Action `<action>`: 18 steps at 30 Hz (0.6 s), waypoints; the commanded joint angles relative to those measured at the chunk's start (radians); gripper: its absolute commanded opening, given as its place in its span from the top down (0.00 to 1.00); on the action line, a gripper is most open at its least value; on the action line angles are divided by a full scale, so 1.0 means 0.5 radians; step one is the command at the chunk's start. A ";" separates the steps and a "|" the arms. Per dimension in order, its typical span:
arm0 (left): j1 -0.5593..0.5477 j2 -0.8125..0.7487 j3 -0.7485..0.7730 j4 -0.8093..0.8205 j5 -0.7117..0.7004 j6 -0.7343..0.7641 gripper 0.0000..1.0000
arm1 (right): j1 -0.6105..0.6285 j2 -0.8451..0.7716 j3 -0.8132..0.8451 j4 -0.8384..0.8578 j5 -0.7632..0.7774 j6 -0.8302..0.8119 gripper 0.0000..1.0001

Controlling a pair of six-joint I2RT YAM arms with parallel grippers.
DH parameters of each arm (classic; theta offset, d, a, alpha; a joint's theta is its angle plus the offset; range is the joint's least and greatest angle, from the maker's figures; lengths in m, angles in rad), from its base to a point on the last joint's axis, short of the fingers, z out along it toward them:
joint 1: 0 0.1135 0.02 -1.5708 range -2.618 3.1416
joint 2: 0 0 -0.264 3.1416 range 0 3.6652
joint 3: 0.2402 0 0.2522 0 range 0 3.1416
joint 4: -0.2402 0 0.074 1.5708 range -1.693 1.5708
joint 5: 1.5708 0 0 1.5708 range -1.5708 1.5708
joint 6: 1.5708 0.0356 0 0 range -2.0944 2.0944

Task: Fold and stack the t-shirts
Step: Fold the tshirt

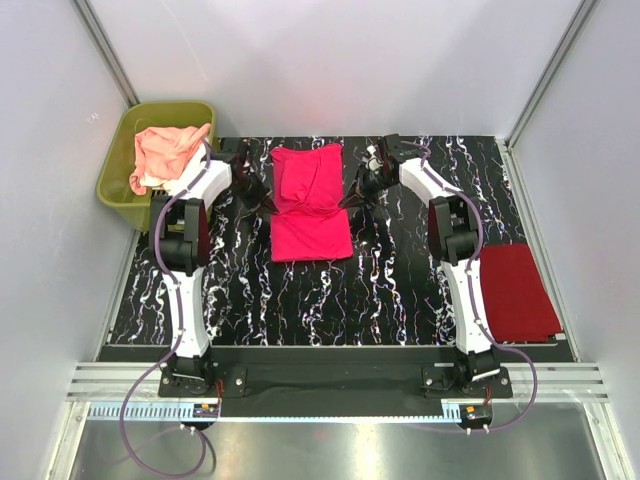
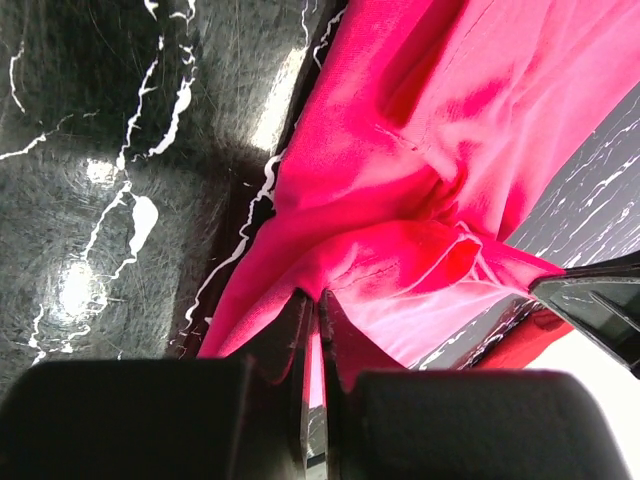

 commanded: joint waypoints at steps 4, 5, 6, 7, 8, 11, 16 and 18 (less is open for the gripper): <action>0.026 0.067 0.231 -0.116 -0.074 0.074 0.67 | -0.042 0.064 0.195 -0.042 -0.029 0.012 0.87; 0.026 0.064 0.262 -0.134 -0.099 0.141 0.61 | -0.051 0.079 0.223 -0.070 -0.013 -0.004 0.85; 0.026 0.040 0.296 -0.159 -0.139 0.175 0.55 | -0.051 0.082 0.311 -0.167 0.044 -0.055 0.82; 0.026 0.015 0.351 -0.211 -0.218 0.249 0.47 | -0.066 0.088 0.370 -0.244 0.091 -0.092 0.76; 0.026 -0.015 0.373 -0.230 -0.255 0.286 0.45 | -0.066 0.088 0.431 -0.318 0.146 -0.138 0.73; 0.023 -0.236 0.309 -0.230 -0.378 0.405 0.39 | -0.063 0.027 0.576 -0.567 0.382 -0.283 0.64; -0.011 -0.717 -0.257 -0.018 -0.271 0.412 0.42 | 0.062 -0.331 0.181 -0.506 0.618 -0.323 0.57; -0.054 -0.883 -0.488 0.134 -0.185 0.363 0.48 | 0.188 -0.399 -0.007 -0.383 0.720 -0.253 0.57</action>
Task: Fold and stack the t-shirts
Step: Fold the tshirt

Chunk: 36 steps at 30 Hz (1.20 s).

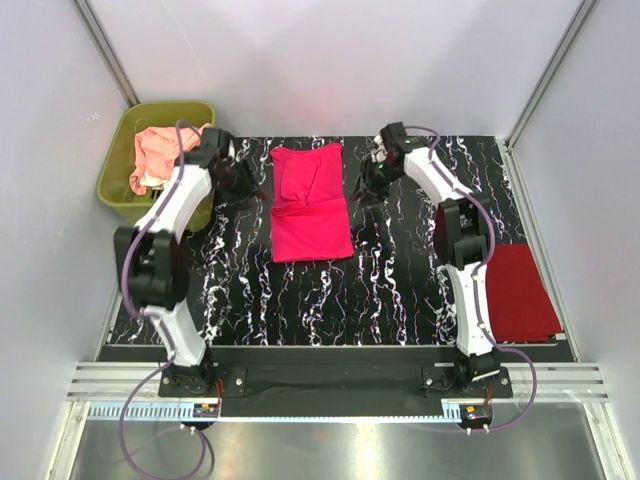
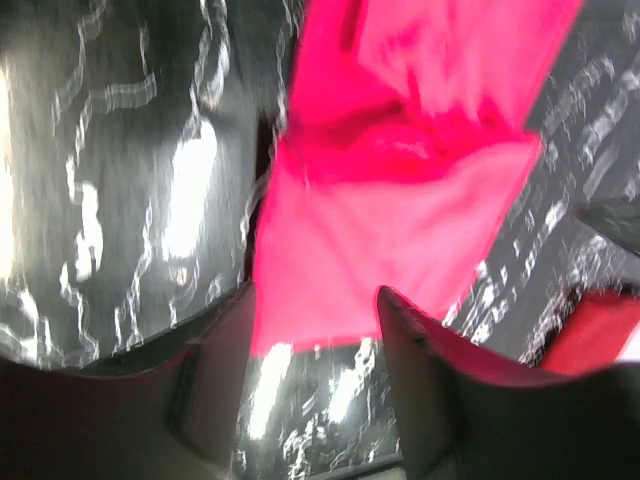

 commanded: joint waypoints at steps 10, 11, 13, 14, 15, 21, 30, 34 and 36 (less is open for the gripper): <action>-0.143 -0.418 -0.741 0.434 0.312 -0.133 0.60 | 0.634 -0.024 -0.043 0.334 0.655 0.318 0.67; -0.140 -0.427 -0.738 0.430 0.309 -0.130 0.60 | 0.641 0.007 -0.030 0.368 0.624 0.366 0.68; -0.134 -0.442 -0.735 0.415 0.315 -0.121 0.60 | 0.644 0.069 -0.033 0.438 0.596 0.404 0.75; -0.131 -0.445 -0.735 0.415 0.312 -0.115 0.60 | 0.644 0.075 -0.045 0.469 0.593 0.407 0.77; -0.131 -0.451 -0.735 0.403 0.312 -0.103 0.60 | 0.644 0.087 -0.061 0.491 0.590 0.413 0.80; -0.124 -0.461 -0.793 0.415 0.349 -0.093 0.61 | 0.647 0.173 0.003 0.561 0.562 0.373 0.83; -0.124 -0.464 -0.867 0.458 0.380 -0.093 0.62 | 0.625 0.256 0.132 0.616 0.526 0.404 0.86; -0.124 -0.455 -0.885 0.473 0.392 -0.096 0.62 | 0.592 0.302 0.172 0.666 0.477 0.477 0.86; -0.124 -0.454 -0.885 0.473 0.398 -0.096 0.63 | 0.576 0.366 0.273 0.666 0.455 0.477 0.86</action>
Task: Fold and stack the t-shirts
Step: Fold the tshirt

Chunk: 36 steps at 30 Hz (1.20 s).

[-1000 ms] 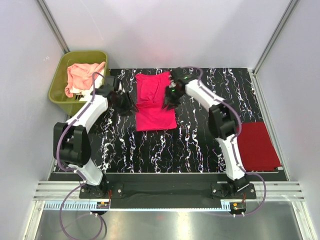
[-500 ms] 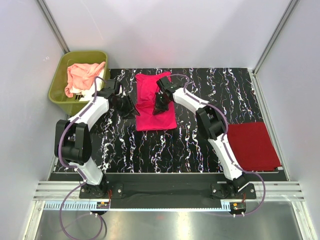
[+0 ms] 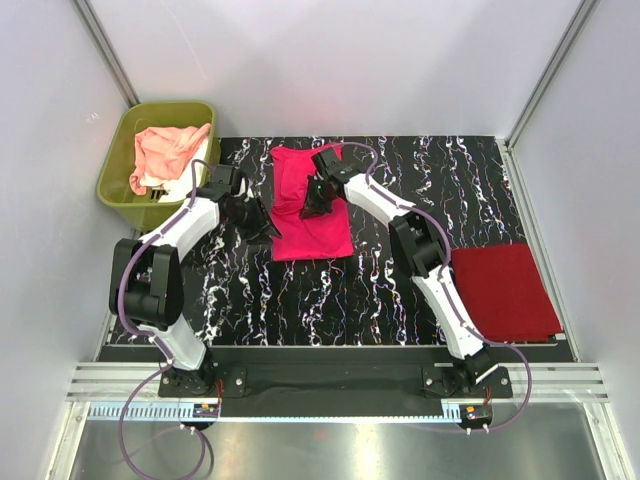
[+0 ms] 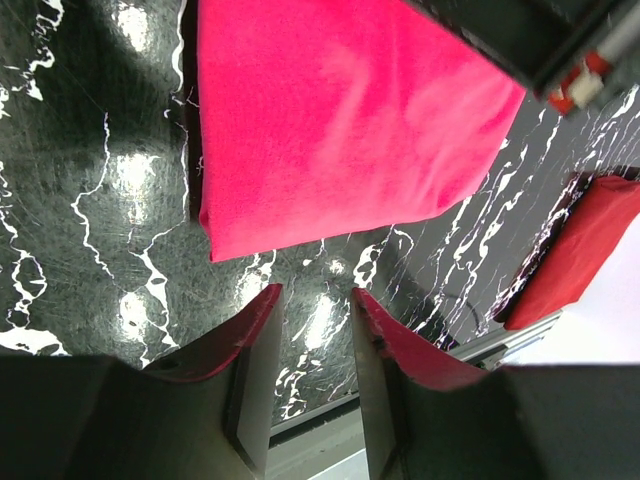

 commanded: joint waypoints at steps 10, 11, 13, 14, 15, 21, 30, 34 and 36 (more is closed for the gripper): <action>0.008 -0.003 0.067 0.061 0.081 0.042 0.63 | -0.185 0.240 0.610 0.116 -0.111 0.132 0.85; 0.008 0.013 0.085 0.058 0.091 0.045 0.63 | -0.197 0.209 0.607 0.113 -0.129 0.135 0.84; 0.008 0.068 0.155 0.058 0.097 0.048 0.63 | -0.219 0.157 0.549 0.092 -0.172 0.083 0.81; 0.008 0.089 0.183 0.061 0.115 0.048 0.63 | -0.240 0.084 0.506 0.086 -0.187 0.062 0.80; 0.008 0.135 0.205 0.058 0.115 0.051 0.63 | -0.250 0.047 0.412 0.086 -0.221 0.040 0.79; -0.010 0.341 0.379 0.077 0.186 0.027 0.63 | -0.286 -0.263 0.031 -0.043 -0.353 -0.192 0.75; -0.025 0.479 0.352 0.092 0.094 0.033 0.65 | -0.286 -0.644 -0.712 -0.037 -0.721 -0.278 0.81; -0.025 0.501 0.303 0.086 0.029 0.063 0.66 | -0.286 -0.736 -0.957 0.043 -0.669 -0.328 0.86; -0.025 0.519 0.276 0.092 -0.001 0.073 0.66 | -0.286 -0.742 -1.040 0.076 -0.642 -0.334 0.87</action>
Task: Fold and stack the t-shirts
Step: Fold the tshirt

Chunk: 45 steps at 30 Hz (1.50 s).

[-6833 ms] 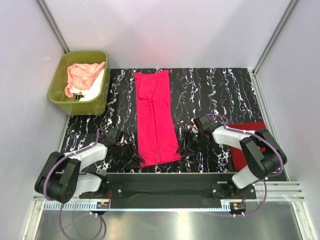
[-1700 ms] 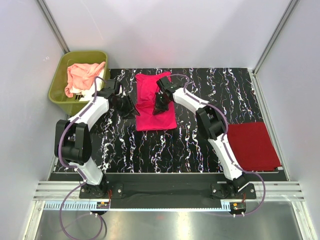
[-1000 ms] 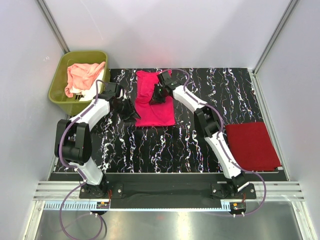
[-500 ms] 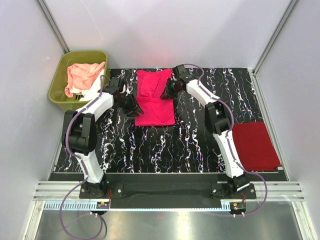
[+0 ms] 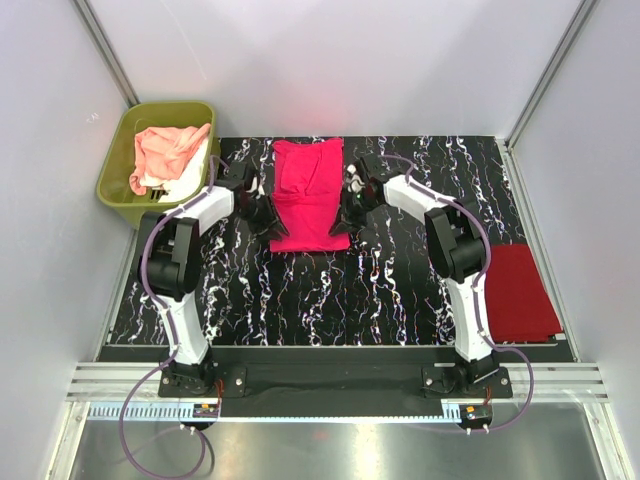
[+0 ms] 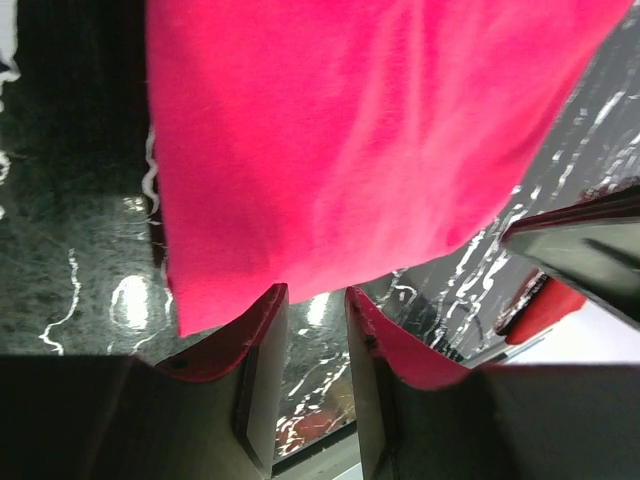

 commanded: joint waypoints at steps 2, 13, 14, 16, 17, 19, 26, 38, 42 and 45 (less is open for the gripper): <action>-0.002 0.041 -0.071 0.033 -0.122 0.060 0.67 | 0.006 -0.096 -0.140 0.081 0.002 -0.081 0.88; 0.001 0.173 -0.108 -0.049 -0.339 0.186 0.70 | -0.043 -0.096 -0.397 0.032 0.328 -0.197 0.91; 0.001 0.182 -0.123 -0.062 -0.358 0.208 0.70 | -0.049 -0.109 -0.443 0.029 0.361 -0.216 0.91; 0.001 0.185 -0.154 -0.080 -0.383 0.235 0.72 | -0.068 -0.136 -0.480 0.023 0.377 -0.231 0.91; -0.002 0.179 -0.172 -0.080 -0.389 0.238 0.72 | -0.071 -0.139 -0.499 0.011 0.389 -0.258 0.91; -0.002 0.167 -0.246 -0.071 -0.368 0.241 0.73 | -0.068 -0.170 -0.526 -0.014 0.383 -0.280 0.91; -0.054 -0.112 -0.611 0.021 -0.208 0.192 0.74 | -0.071 -0.372 -0.774 -0.032 0.300 -0.305 0.90; -0.174 -0.555 -0.389 -0.151 0.044 0.180 0.59 | -0.071 -0.612 -0.576 -0.124 0.156 -0.219 0.83; -0.138 -0.380 -0.124 -0.172 0.034 0.208 0.59 | -0.071 -0.489 -0.370 -0.094 0.116 -0.136 0.79; -0.070 -0.202 0.063 -0.160 0.050 0.226 0.60 | -0.071 -0.333 -0.205 -0.026 0.076 -0.023 0.78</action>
